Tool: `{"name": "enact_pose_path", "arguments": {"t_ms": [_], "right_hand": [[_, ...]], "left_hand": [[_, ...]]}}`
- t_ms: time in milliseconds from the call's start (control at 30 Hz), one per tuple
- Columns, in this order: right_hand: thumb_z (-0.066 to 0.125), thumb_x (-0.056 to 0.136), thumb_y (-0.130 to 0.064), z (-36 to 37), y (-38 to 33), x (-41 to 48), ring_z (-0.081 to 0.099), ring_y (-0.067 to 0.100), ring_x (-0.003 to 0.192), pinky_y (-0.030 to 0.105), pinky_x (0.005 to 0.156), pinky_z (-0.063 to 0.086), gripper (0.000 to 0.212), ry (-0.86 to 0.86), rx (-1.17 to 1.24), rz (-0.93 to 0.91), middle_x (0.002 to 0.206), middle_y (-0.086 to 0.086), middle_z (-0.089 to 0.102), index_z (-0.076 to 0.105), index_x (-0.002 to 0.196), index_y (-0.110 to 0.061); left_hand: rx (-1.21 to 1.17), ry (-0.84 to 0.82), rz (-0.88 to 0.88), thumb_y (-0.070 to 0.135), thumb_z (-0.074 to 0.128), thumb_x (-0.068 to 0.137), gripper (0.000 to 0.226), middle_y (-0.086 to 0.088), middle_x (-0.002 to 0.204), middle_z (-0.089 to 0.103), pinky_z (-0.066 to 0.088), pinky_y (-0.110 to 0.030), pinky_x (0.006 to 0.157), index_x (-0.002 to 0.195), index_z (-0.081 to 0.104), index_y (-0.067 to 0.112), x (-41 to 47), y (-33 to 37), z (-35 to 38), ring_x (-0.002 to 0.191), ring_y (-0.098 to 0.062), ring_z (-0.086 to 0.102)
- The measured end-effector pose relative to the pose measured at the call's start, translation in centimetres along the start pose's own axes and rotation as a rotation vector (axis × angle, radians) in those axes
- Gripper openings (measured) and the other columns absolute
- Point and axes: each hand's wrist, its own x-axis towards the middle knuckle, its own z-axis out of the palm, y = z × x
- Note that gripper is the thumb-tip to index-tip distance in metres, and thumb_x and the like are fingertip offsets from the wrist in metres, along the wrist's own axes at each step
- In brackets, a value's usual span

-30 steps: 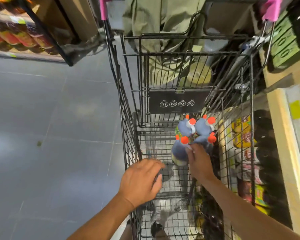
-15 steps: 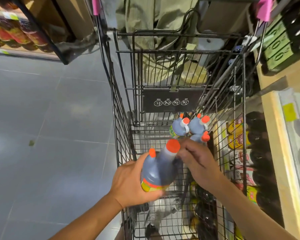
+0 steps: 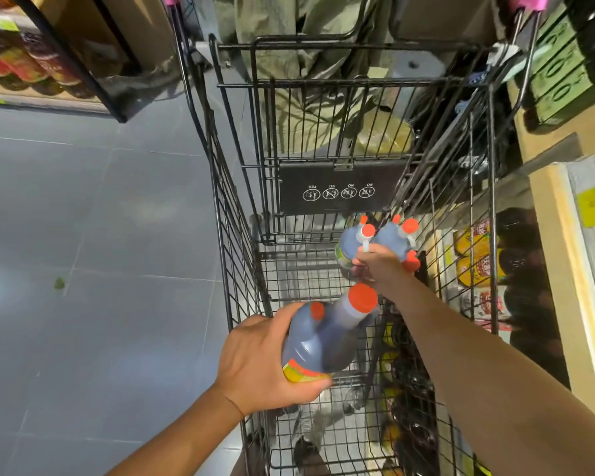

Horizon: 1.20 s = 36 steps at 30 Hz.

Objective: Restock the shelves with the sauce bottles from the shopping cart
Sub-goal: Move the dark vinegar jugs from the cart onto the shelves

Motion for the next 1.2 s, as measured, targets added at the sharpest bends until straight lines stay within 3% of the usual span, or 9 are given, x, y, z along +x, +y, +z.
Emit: {"name": "enact_pose_path", "arguments": {"t_ms": [133,233,333,400,667,900,967,1100,1200], "right_hand": [[0.058,0.088,-0.001,0.2,1.0,-1.7,0.062,0.018,0.068,0.024,0.055,0.050,0.014,-0.031,-0.123,-0.038,0.085,0.009,0.062,0.060,0.101,-0.009],[0.060,0.090,-0.002,-0.2,2.9,-5.4,0.055,0.020,0.067,0.023,0.054,0.043,0.010,-0.010,-0.229,-0.154,0.075,0.005,0.060,0.059,0.092,-0.012],[0.066,0.079,-0.015,-1.0,6.8,-9.3,0.053,0.016,0.058,0.024,0.051,0.041,0.023,-0.076,-0.155,-0.102,0.070,0.003,0.061,0.062,0.101,-0.009],[0.067,0.086,-0.014,-1.5,10.3,-11.0,0.057,0.012,0.060,0.023,0.052,0.044,0.018,-0.087,-0.188,-0.036,0.076,0.001,0.064,0.063,0.104,-0.016],[0.069,0.089,-0.008,-1.9,18.5,-14.5,0.058,0.013,0.067,0.018,0.057,0.044,0.013,0.139,-0.259,-0.147,0.075,-0.002,0.065,0.061,0.094,-0.015],[0.073,0.080,-0.020,-0.8,19.2,-13.7,0.064,0.003,0.076,0.013,0.056,0.045,0.043,0.238,-0.419,-0.221,0.096,-0.009,0.067,0.047,0.107,-0.044],[0.083,0.070,-0.033,-0.7,19.6,-13.0,0.060,0.002,0.088,0.013,0.064,0.044,0.053,0.306,-0.454,-0.216,0.105,-0.013,0.060,0.050,0.111,-0.042],[0.096,0.048,-0.053,-0.6,21.1,-9.3,0.057,0.007,0.115,0.029,0.088,0.054,0.107,0.252,-0.426,-0.206,0.129,-0.013,0.053,0.043,0.139,-0.035],[0.096,0.057,-0.039,-0.2,21.2,-7.7,0.061,0.006,0.113,0.027,0.092,0.053,0.100,0.134,-0.394,-0.203,0.128,-0.012,0.060,0.043,0.141,-0.033]], "left_hand": [[0.005,-0.014,-0.018,0.077,0.069,0.049,0.090,0.015,0.069,0.062,0.049,-0.025,0.054,0.127,0.045,0.039,0.0,0.2,-0.3,0.060,-0.015,0.062],[0.004,-0.002,-0.009,0.075,0.069,0.048,0.089,0.016,0.065,0.059,0.049,-0.026,0.051,0.126,0.042,0.041,0.1,0.2,-0.4,0.057,-0.015,0.062],[-0.006,0.030,0.006,0.075,0.067,0.048,0.091,0.014,0.063,0.060,0.050,-0.026,0.048,0.127,0.040,0.039,0.1,0.4,-0.4,0.053,-0.016,0.061],[-0.009,0.051,0.018,0.075,0.066,0.047,0.091,0.014,0.062,0.061,0.051,-0.025,0.049,0.127,0.040,0.037,0.1,0.4,-0.4,0.052,-0.016,0.062],[-0.015,0.059,0.018,0.075,0.070,0.052,0.090,0.013,0.067,0.063,0.049,-0.025,0.052,0.130,0.046,0.038,0.0,0.4,0.1,0.055,-0.017,0.062],[-0.022,0.065,0.021,0.073,0.070,0.053,0.089,0.013,0.068,0.064,0.053,-0.029,0.053,0.131,0.049,0.034,0.1,0.2,0.6,0.055,-0.018,0.062],[-0.024,0.061,0.026,0.073,0.071,0.053,0.090,0.013,0.070,0.063,0.054,-0.032,0.053,0.132,0.048,0.036,0.1,0.1,0.7,0.056,-0.018,0.062],[-0.033,0.087,0.052,0.072,0.072,0.053,0.090,0.016,0.072,0.064,0.054,-0.028,0.054,0.131,0.048,0.036,0.1,0.0,0.9,0.058,-0.016,0.064],[-0.027,0.120,0.068,0.072,0.068,0.053,0.088,0.016,0.071,0.064,0.051,-0.023,0.054,0.130,0.049,0.033,0.3,0.1,1.0,0.057,-0.015,0.064]]}}
